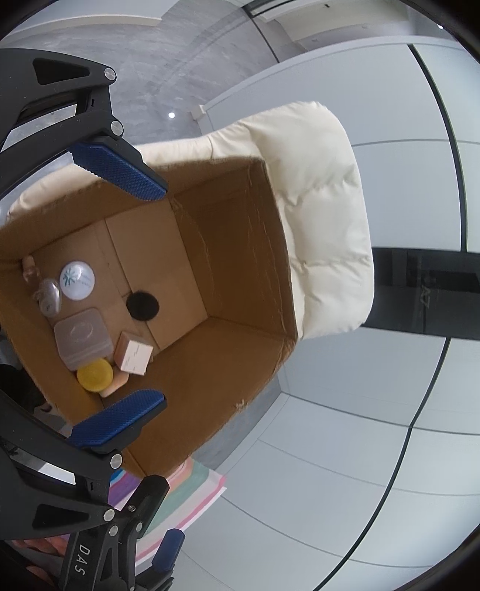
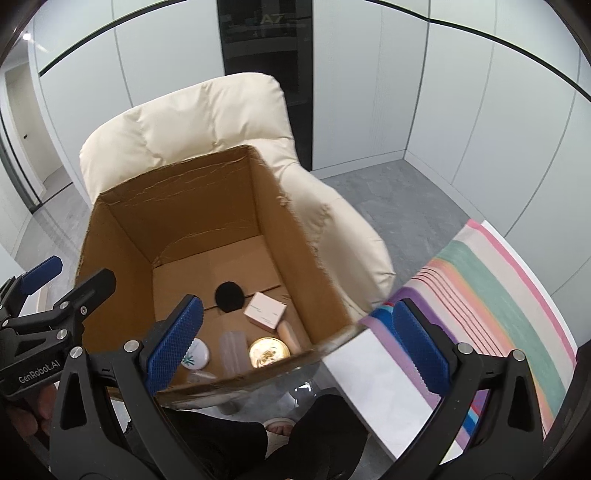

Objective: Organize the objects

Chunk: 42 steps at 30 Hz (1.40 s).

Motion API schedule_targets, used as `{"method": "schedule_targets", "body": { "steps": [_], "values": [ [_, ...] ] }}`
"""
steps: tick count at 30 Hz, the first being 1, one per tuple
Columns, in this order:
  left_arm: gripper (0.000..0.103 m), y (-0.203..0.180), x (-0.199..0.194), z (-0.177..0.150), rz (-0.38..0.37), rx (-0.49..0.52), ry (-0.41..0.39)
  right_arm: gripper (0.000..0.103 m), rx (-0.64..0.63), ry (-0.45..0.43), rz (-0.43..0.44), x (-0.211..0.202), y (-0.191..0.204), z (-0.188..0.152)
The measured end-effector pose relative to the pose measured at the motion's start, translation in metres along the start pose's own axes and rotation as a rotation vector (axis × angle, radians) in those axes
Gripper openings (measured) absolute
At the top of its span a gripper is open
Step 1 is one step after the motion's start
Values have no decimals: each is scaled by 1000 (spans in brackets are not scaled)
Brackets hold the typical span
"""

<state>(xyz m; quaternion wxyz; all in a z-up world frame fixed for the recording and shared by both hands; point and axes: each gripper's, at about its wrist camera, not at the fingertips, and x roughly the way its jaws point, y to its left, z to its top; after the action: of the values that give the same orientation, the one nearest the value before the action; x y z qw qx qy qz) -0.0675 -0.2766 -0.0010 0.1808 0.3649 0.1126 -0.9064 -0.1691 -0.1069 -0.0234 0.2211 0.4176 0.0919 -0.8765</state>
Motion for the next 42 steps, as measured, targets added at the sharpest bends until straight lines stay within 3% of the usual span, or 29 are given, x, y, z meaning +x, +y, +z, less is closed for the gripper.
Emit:
{"method": "schedule_targets", "body": {
  "steps": [25, 42],
  "values": [
    [103, -108, 12, -8, -133, 142, 28, 103, 163, 8, -163, -32, -109, -37],
    [103, -170, 5, -17, -203, 234, 34, 103, 256, 8, -241, -58, -159, -65]
  ]
}}
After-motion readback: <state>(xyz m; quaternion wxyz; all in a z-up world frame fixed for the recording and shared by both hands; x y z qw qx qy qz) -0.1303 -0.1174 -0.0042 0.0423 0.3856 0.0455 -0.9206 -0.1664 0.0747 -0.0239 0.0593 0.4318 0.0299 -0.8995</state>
